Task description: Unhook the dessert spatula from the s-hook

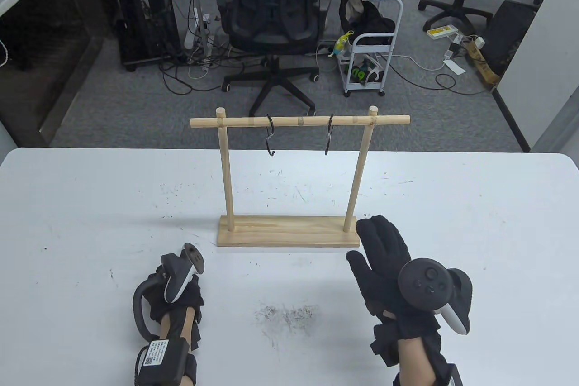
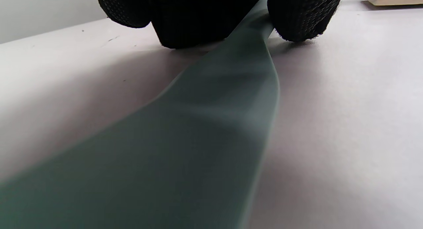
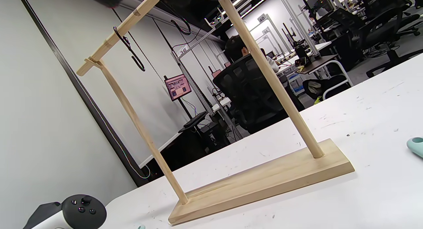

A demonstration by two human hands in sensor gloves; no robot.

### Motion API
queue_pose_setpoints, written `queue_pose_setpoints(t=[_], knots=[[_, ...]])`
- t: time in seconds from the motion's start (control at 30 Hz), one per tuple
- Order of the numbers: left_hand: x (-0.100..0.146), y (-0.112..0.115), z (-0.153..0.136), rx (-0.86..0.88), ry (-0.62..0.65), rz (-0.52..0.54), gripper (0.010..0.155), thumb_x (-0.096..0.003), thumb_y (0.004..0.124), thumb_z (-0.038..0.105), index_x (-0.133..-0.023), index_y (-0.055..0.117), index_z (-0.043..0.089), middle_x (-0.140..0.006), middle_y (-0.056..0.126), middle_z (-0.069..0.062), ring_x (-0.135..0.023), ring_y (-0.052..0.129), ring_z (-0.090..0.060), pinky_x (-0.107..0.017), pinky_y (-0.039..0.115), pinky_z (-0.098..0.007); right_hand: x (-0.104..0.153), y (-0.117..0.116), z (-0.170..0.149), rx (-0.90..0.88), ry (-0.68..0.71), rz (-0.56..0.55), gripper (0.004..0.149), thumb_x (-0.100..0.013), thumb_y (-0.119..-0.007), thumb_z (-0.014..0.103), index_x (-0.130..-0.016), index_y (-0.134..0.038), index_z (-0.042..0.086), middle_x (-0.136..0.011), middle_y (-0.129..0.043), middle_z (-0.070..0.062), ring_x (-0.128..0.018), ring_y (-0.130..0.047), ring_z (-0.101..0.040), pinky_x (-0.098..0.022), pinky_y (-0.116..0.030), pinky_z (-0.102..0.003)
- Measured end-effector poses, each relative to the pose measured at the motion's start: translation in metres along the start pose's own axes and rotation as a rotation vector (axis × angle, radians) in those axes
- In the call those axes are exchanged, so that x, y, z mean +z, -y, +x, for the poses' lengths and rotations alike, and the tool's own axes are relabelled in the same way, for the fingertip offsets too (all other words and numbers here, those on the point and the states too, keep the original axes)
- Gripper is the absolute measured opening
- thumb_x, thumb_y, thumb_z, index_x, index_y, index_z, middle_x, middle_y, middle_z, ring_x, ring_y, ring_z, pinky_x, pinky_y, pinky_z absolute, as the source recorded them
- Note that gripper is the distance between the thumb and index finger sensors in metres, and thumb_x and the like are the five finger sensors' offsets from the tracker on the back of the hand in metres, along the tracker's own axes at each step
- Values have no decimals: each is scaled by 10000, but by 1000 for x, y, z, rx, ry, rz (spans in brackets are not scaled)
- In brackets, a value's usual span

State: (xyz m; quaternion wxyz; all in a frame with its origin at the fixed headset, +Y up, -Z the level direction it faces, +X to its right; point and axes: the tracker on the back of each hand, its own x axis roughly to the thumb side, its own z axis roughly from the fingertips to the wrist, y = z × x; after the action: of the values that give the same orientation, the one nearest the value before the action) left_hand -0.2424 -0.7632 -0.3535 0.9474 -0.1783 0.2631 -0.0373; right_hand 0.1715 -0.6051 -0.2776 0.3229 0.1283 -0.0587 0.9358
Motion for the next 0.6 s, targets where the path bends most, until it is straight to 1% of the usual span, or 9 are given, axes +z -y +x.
queue_pose_setpoints(t=[0.07, 0.23, 0.27, 0.37, 0.6], knots=[[1, 0, 2, -19, -4, 12, 671, -554, 740, 564, -1136, 605, 258, -1117, 708, -51, -988, 771, -295, -779, 641, -561, 0, 0, 0, 3, -1, 1, 693, -522, -690, 544, -1110, -585, 193, -1176, -488, -172, -1033, -521, -515, -716, -484, -644], [2, -1, 5, -73, -3, 4, 657, -564, 714, 562, -1140, 606, 266, -1125, 704, -45, -1000, 768, -301, -779, 644, -560, 0, 0, 0, 3, 1, -1, 692, -523, -690, 544, -1110, -586, 192, -1175, -489, -170, -1034, -521, -515, -715, -485, -645], [2, -1, 7, -95, -3, 7, 652, -565, 708, 562, -1140, 611, 271, -1118, 720, -45, -1007, 774, -280, -779, 648, -557, 0, 0, -1, 2, 0, 0, 691, -522, -690, 544, -1109, -587, 195, -1176, -488, -171, -1034, -521, -515, -715, -484, -645], [2, 1, 12, -136, -4, 24, 641, -572, 698, 553, -1140, 633, 264, -1119, 730, -48, -1003, 787, -290, -775, 658, -553, 0, 0, -1, -1, -1, -1, 691, -523, -690, 543, -1110, -586, 194, -1176, -487, -172, -1033, -521, -515, -715, -484, -645], [1, 5, 16, -180, 5, 57, 636, -573, 698, 543, -1137, 664, 251, -1114, 753, -46, -1001, 804, -290, -770, 670, -549, 1, 0, -1, -1, -1, 0, 691, -523, -689, 544, -1110, -586, 194, -1176, -487, -172, -1034, -520, -515, -715, -484, -645]])
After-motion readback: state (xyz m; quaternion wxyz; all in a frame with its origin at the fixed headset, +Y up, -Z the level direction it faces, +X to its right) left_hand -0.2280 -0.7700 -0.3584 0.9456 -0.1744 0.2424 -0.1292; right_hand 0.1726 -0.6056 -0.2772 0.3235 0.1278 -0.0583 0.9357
